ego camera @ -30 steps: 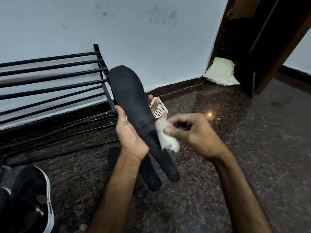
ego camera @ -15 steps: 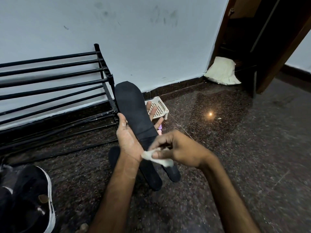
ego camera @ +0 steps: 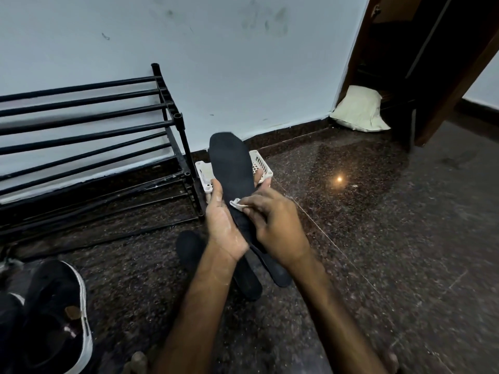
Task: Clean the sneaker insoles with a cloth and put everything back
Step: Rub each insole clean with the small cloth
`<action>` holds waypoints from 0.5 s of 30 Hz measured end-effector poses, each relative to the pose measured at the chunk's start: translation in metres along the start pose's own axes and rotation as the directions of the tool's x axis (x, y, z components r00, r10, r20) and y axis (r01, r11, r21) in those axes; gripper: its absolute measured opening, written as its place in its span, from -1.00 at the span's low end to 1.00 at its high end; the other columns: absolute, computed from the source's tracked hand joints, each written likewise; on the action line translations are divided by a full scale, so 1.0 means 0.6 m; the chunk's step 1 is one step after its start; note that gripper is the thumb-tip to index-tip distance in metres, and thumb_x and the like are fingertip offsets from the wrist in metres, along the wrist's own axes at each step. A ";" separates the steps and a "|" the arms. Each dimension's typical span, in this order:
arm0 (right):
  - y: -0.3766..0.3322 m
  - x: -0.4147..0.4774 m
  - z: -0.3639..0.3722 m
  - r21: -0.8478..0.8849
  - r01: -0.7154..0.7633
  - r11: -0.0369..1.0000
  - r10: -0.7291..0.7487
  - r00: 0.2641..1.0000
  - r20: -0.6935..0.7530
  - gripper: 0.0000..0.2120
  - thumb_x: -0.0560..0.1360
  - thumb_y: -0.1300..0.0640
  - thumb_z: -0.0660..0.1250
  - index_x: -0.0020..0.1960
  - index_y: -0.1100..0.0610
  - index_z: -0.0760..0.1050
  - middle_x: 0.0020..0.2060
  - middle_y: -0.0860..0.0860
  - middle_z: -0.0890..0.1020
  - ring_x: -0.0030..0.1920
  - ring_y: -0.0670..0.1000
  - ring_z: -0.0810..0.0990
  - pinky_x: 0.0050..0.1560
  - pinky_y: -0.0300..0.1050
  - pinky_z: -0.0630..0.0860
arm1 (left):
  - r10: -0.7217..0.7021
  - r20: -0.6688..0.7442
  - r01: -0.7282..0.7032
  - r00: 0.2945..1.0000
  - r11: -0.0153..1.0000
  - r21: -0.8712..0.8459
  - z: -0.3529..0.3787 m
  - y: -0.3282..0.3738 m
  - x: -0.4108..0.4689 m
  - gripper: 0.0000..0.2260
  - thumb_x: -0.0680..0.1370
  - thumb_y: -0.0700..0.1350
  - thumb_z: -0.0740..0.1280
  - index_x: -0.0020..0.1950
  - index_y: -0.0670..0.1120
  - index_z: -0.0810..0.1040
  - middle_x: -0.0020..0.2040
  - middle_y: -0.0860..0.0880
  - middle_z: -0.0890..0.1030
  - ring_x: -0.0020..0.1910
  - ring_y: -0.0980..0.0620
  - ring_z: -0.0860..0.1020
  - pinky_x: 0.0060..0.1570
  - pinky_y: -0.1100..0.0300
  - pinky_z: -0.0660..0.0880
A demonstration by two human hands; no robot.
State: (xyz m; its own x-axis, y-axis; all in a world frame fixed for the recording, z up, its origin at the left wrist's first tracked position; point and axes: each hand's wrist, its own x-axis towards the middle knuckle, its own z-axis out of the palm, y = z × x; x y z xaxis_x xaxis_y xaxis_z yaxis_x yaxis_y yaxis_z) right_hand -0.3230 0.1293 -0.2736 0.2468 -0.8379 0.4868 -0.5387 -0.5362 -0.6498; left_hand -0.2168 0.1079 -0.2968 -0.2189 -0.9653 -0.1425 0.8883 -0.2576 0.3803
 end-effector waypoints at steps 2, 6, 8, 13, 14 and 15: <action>-0.006 -0.002 0.003 0.100 -0.054 0.994 0.041 0.990 0.132 -0.86 0.46 0.30 0.43 -0.01 0.16 0.69 -0.10 -0.04 0.68 -0.09 -0.18 0.61 0.03 -0.35 0.48 | 0.018 -0.043 -0.018 0.999 1.000 -0.001 -0.012 0.007 0.002 -0.34 0.60 0.30 0.05 0.31 -0.20 0.58 0.32 -0.18 0.57 0.37 -0.14 0.50 0.49 -0.15 0.21; 0.003 -0.009 -0.009 0.182 -0.288 0.940 0.147 0.825 0.546 -0.92 0.47 0.26 0.46 -0.04 0.15 0.68 -0.17 -0.04 0.69 -0.22 -0.23 0.57 -0.13 -0.36 0.45 | 0.086 -0.074 -0.088 0.994 0.996 -0.031 -0.047 0.032 0.007 -0.38 0.63 0.28 0.01 0.46 -0.13 0.43 0.39 -0.17 0.52 0.38 -0.13 0.48 0.36 -0.23 0.33; 0.015 -0.017 -0.011 0.173 -0.345 0.922 0.165 0.757 0.633 -0.92 0.47 0.25 0.46 -0.05 0.12 0.67 -0.20 -0.03 0.70 -0.24 -0.19 0.57 -0.17 -0.30 0.49 | 0.101 -0.061 -0.103 0.993 0.994 -0.035 -0.070 0.043 0.006 -0.39 0.62 0.27 0.02 0.49 -0.10 0.39 0.41 -0.16 0.50 0.39 -0.12 0.47 0.38 -0.22 0.34; 0.044 -0.018 -0.008 0.108 -0.389 0.915 0.276 0.798 0.536 -0.94 0.48 0.21 0.46 -0.05 0.10 0.67 -0.16 -0.03 0.70 -0.17 -0.11 0.61 -0.06 -0.15 0.53 | 0.106 0.004 -0.105 0.994 0.990 -0.096 -0.127 0.063 -0.008 -0.37 0.61 0.26 0.04 0.55 -0.11 0.29 0.48 -0.16 0.40 0.44 -0.15 0.41 0.35 -0.25 0.35; 0.048 -0.016 -0.008 0.099 -0.392 0.915 0.292 0.810 0.508 -0.94 0.49 0.19 0.46 -0.05 0.10 0.68 -0.15 -0.03 0.71 -0.16 -0.11 0.62 -0.06 -0.15 0.54 | 0.107 0.005 -0.106 0.994 0.989 -0.103 -0.134 0.064 -0.011 -0.37 0.62 0.26 0.03 0.56 -0.11 0.28 0.49 -0.17 0.39 0.45 -0.15 0.39 0.35 -0.25 0.36; 0.050 -0.015 -0.006 0.102 -0.393 0.914 0.300 0.823 0.482 -0.93 0.49 0.18 0.45 -0.03 0.10 0.67 -0.14 -0.03 0.71 -0.15 -0.12 0.62 -0.06 -0.19 0.54 | 0.108 0.007 -0.107 0.994 0.988 -0.107 -0.140 0.064 -0.015 -0.37 0.63 0.26 0.02 0.56 -0.11 0.28 0.50 -0.17 0.38 0.46 -0.16 0.38 0.36 -0.25 0.35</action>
State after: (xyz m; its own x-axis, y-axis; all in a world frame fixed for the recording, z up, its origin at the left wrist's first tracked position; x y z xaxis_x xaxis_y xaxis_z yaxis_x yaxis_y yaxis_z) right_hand -0.3442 0.1213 -0.2957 0.4297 -0.8998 -0.0753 -0.5070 -0.1714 -0.8447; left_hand -0.1467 0.1101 -0.3574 -0.1246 -0.9877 -0.0941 0.9447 -0.1471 0.2930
